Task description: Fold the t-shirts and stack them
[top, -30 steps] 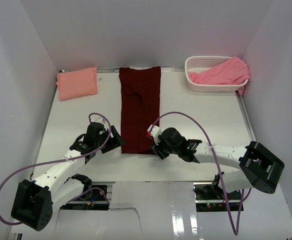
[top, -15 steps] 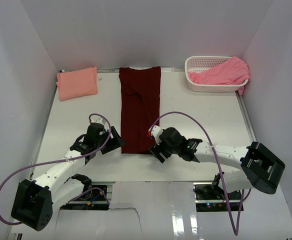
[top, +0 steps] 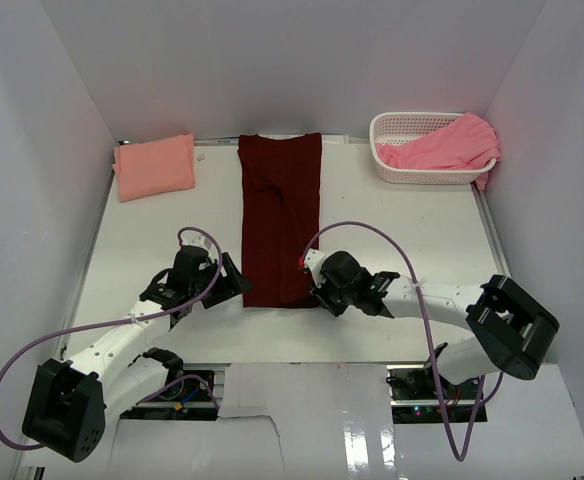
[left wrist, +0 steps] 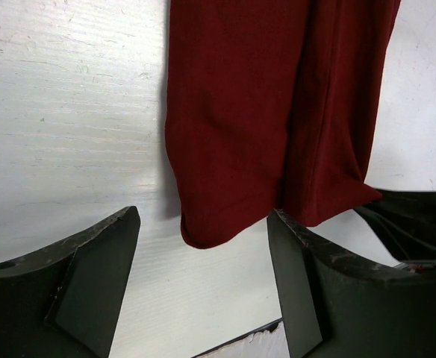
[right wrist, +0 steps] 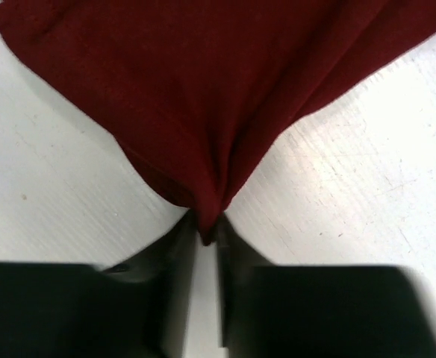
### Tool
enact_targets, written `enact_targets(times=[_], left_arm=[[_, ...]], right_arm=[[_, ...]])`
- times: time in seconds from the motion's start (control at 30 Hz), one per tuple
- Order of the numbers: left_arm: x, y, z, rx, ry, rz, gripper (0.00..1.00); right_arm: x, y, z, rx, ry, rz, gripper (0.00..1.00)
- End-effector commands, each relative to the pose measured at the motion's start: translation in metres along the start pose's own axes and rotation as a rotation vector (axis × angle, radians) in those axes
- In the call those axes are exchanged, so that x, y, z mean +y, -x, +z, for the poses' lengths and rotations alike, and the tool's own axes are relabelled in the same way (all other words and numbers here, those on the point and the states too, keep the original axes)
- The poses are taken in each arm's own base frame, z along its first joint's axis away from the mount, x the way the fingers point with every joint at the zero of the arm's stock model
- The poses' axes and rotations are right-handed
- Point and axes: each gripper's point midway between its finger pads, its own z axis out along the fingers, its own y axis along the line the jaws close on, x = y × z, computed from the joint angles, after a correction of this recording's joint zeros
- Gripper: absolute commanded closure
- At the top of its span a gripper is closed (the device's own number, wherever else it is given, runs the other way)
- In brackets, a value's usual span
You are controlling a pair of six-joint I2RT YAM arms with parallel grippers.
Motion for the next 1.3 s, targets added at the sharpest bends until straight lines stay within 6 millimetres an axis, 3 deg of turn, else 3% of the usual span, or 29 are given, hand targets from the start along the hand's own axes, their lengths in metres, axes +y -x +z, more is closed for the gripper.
enact_targets(times=[0.0, 0.07, 0.37, 0.5, 0.67, 0.7, 0.77, 0.8, 0.9, 1.27], left_arm=[[-0.004, 0.001, -0.002, -0.005, -0.021, 0.013, 0.2], [-0.004, 0.0, -0.001, 0.0, -0.02, 0.013, 0.2], [-0.003, -0.004, -0.002, 0.015, -0.017, -0.007, 0.2], [-0.002, -0.006, -0.002, 0.021, -0.013, -0.017, 0.2], [-0.002, -0.008, -0.001, 0.028, -0.019, -0.027, 0.2], [-0.001, -0.009, -0.001, 0.031, -0.017, -0.03, 0.2], [-0.001, -0.009, -0.001, 0.03, -0.02, -0.03, 0.2], [-0.001, -0.01, -0.001, 0.031, -0.019, -0.03, 0.2], [0.0, -0.011, -0.001, 0.033, -0.019, -0.03, 0.2], [-0.001, -0.011, -0.001, 0.037, -0.026, -0.034, 0.2]], right_arm=[[0.012, 0.025, -0.003, -0.035, 0.069, 0.014, 0.87], [0.017, 0.021, -0.002, -0.004, 0.087, 0.063, 0.92], [0.037, 0.02, -0.006, 0.039, 0.147, 0.273, 0.92], [0.047, 0.011, -0.01, 0.12, 0.146, 0.454, 0.92], [0.056, 0.013, -0.014, 0.142, 0.159, 0.603, 0.92], [0.054, 0.012, -0.015, 0.156, 0.141, 0.623, 0.71], [0.054, 0.01, -0.014, 0.173, 0.14, 0.659, 0.5], [0.057, 0.009, -0.015, 0.178, 0.155, 0.669, 0.33], [0.056, 0.015, -0.022, 0.148, 0.158, 0.693, 0.21], [-0.001, 0.021, -0.056, -0.043, 0.211, 0.892, 0.22]])
